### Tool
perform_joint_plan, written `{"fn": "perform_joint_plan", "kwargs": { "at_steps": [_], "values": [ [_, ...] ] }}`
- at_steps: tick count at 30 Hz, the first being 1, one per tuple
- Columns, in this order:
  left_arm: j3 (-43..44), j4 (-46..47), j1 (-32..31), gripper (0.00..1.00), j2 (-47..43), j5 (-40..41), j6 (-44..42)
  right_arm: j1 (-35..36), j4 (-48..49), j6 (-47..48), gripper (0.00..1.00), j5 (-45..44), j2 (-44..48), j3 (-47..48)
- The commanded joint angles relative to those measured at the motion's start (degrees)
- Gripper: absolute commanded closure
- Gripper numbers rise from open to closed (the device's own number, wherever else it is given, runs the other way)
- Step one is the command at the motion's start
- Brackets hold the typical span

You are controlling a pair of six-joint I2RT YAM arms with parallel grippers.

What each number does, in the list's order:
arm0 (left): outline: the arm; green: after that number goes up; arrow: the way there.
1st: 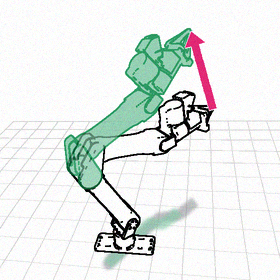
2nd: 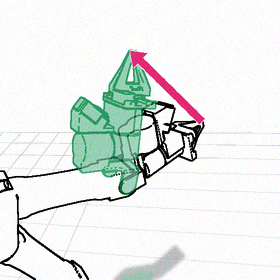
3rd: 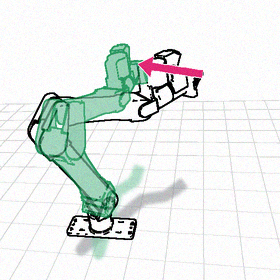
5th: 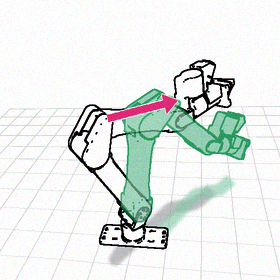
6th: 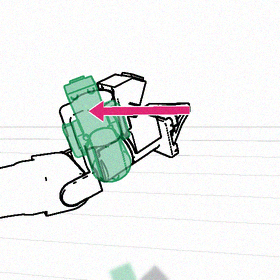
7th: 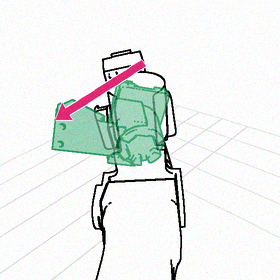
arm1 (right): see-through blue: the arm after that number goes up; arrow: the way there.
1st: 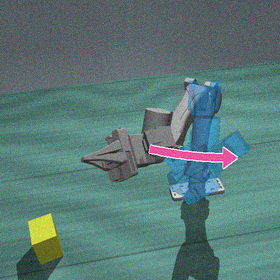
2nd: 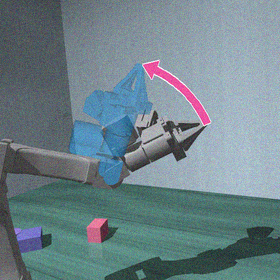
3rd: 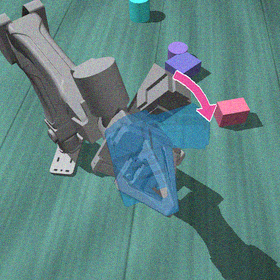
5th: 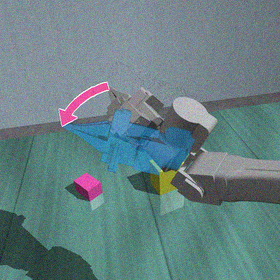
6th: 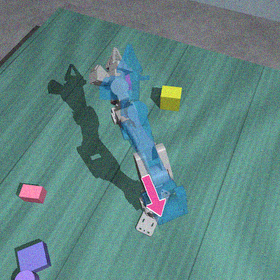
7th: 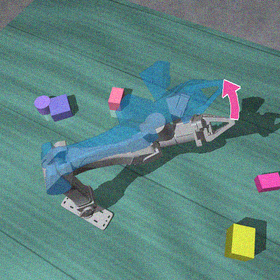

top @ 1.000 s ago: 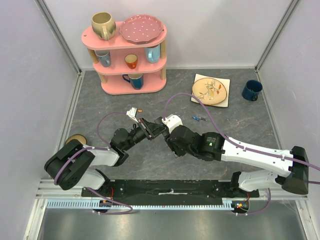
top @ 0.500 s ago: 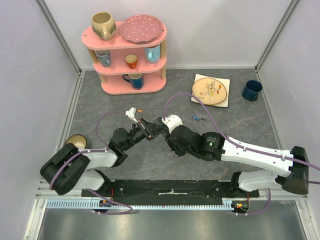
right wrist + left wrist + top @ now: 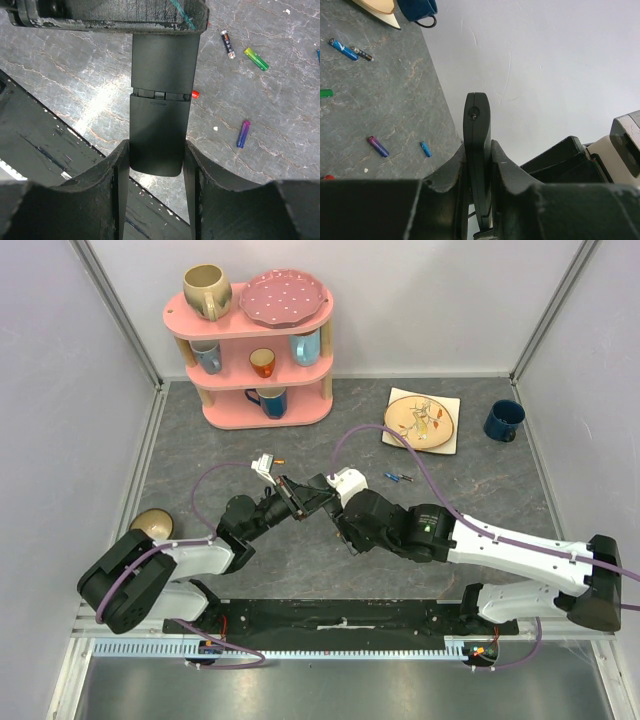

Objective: Load the batteries into the remote control

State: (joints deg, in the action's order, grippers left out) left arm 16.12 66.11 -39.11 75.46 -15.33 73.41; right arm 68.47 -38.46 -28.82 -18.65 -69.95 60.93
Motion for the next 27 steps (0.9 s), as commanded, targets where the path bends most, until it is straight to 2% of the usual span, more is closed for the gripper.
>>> {"fn": "perform_joint_plan", "kwargs": {
  "at_steps": [1,27],
  "values": [
    [0.7,-3.0,1.1,0.98,-0.1,1.5,-5.0,0.4,0.4,0.3,0.56,2.0,3.3,2.5],
    [-1.7,-1.3,3.6,0.98,-2.5,0.2,-3.4,0.3,0.3,-0.4,0.55,0.6,7.0,0.2]
  ]
}}
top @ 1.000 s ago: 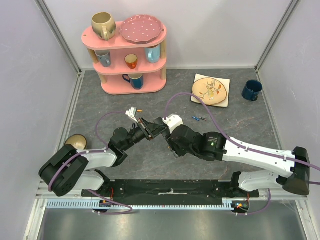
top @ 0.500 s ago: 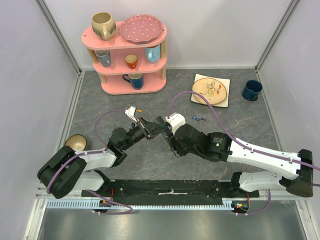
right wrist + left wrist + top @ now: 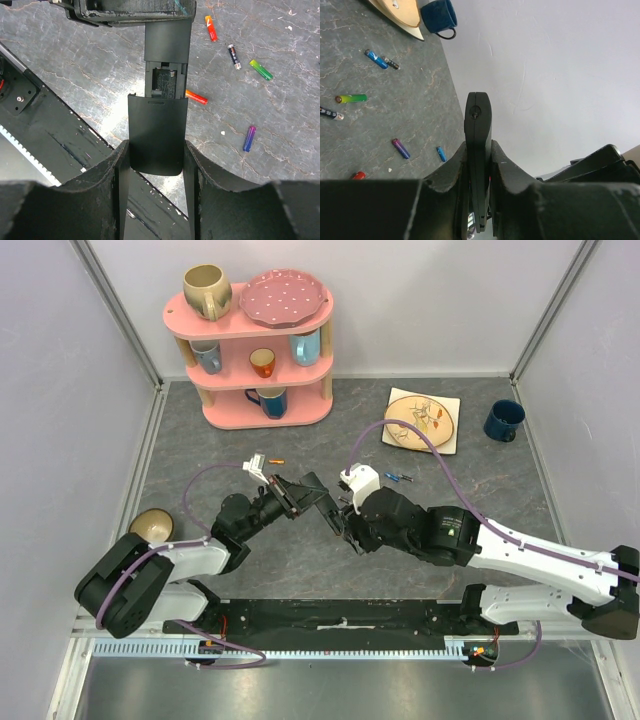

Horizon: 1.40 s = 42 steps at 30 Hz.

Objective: Load the batteries into the remote control

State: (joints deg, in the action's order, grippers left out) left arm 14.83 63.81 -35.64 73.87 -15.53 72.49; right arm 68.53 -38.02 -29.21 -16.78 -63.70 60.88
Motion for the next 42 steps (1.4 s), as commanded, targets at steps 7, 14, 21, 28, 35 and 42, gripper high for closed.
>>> {"fn": "perform_joint_plan", "kwargs": {
  "at_steps": [7,14,21,28,35,42],
  "values": [
    [-4.5,-2.1,2.6,0.98,-6.3,-2.5,-3.4,-13.1,-2.9,2.3,0.55,-6.3,0.3,-3.8],
    [-6.5,-12.7,4.9,0.98,-17.4,-7.6,-5.0,-32.2,5.6,6.8,0.56,1.7,-5.8,-12.4],
    [-4.8,-22.1,5.0,0.98,-27.9,-11.0,-8.1,-42.0,14.0,5.4,0.59,7.6,-16.6,-16.8],
    [-3.7,-30.8,5.5,0.98,-36.3,-10.1,-11.7,-46.0,16.6,4.8,0.59,7.4,-21.5,-16.1],
    [-4.8,-31.9,6.0,0.98,-37.7,-10.6,-11.2,-46.9,16.1,5.1,0.55,6.8,-24.8,-15.9],
    [-5.6,-30.5,6.0,0.98,-37.2,-10.5,-9.9,-46.9,15.8,4.6,0.34,7.2,-25.3,-16.3]
  ]
}}
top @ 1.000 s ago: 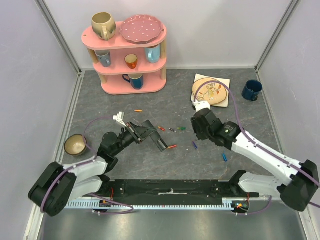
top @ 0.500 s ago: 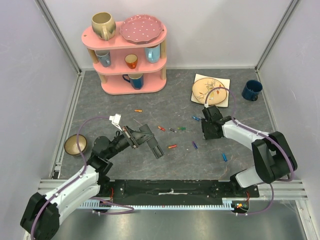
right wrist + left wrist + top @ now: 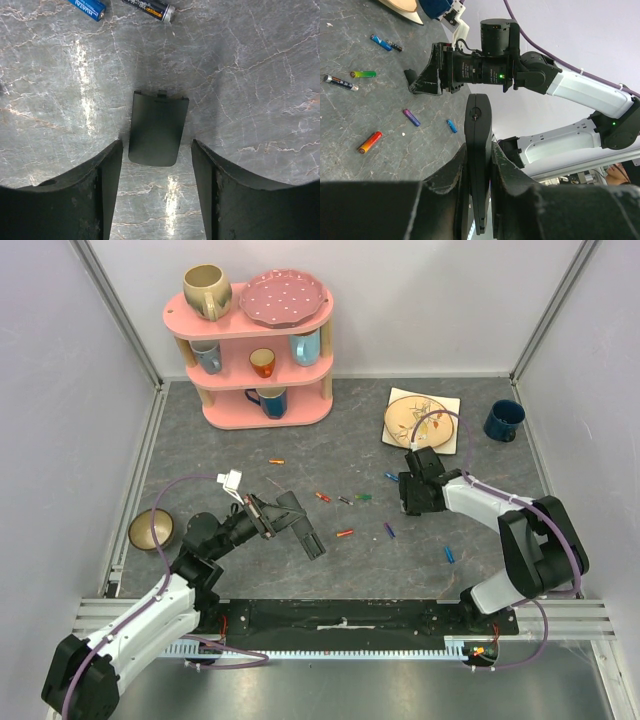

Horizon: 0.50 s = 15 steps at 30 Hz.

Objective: Load the batteries into the remote control

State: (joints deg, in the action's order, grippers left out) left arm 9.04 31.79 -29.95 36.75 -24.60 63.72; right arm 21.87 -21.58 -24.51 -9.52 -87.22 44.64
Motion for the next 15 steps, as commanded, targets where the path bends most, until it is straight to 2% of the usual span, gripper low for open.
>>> {"fn": "perform_joint_plan", "kwargs": {
  "at_steps": [1,6,12,15],
  "values": [
    [0.2,1.5,0.3,0.98,0.1,-1.4,-1.1,-0.2,-0.7,-0.2,0.32,-0.1,-1.6,-0.1],
    [0.0,1.4,0.3,0.98,0.2,-1.1,-1.0,-0.2,-2.0,-0.8,0.22,0.0,0.5,0.5],
    [-0.3,1.6,0.3,0.98,1.3,0.0,-0.8,0.7,-4.9,-1.2,0.13,-0.8,11.5,1.8],
    [-2.4,6.1,0.3,0.98,2.4,0.1,0.6,1.1,-7.1,-0.6,0.07,-2.5,17.9,1.4]
  ]
}}
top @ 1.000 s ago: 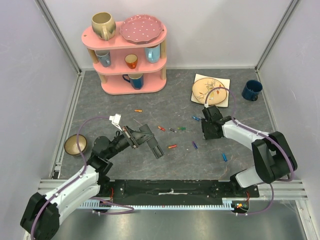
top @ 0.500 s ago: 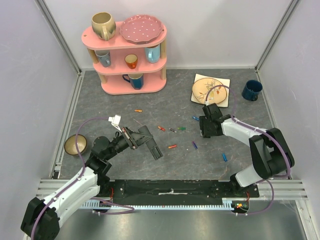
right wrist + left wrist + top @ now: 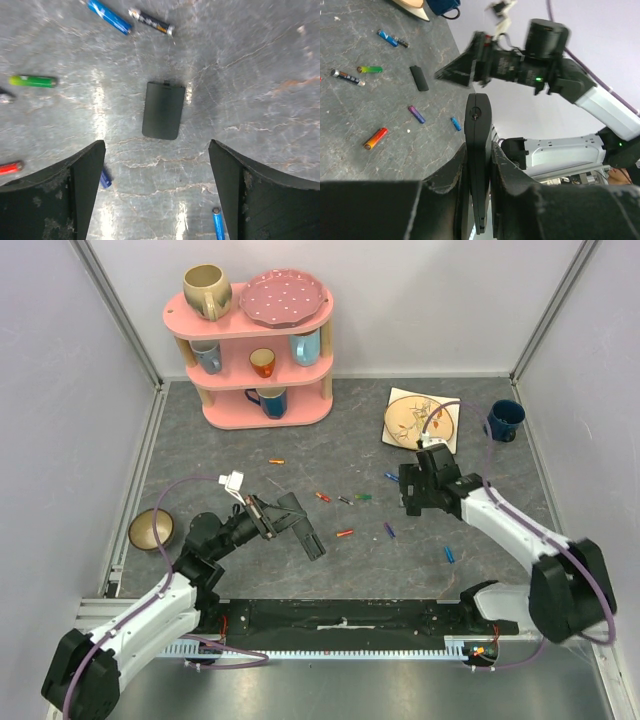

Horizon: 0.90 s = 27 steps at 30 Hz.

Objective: Load the batteries into the remote control

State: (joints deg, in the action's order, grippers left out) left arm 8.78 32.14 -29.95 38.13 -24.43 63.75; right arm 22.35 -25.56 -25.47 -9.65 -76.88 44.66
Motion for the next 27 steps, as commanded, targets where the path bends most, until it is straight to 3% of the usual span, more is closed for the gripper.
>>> {"fn": "perform_joint_plan", "kwargs": {
  "at_steps": [1,6,11,16,27],
  "values": [
    [-2.8,7.2,0.3,0.98,1.3,0.1,1.9,0.5,-3.8,-0.2,0.07,-4.2,8.4,1.1],
    [-6.4,13.5,0.3,0.98,3.3,3.2,5.9,0.5,-4.2,-5.5,0.17,-6.7,12.7,-4.5],
    [-2.6,7.4,0.3,0.98,4.3,0.4,3.1,0.6,-6.3,-8.8,0.22,-4.5,12.2,-6.3],
    [-1.4,6.2,0.3,0.98,4.6,0.6,2.3,0.8,-11.3,-13.6,0.28,-9.3,12.9,-5.9],
    [-4.4,13.2,0.3,0.98,6.3,0.6,5.5,0.3,-16.0,-31.1,0.29,-8.3,19.4,-14.1]
  ]
}}
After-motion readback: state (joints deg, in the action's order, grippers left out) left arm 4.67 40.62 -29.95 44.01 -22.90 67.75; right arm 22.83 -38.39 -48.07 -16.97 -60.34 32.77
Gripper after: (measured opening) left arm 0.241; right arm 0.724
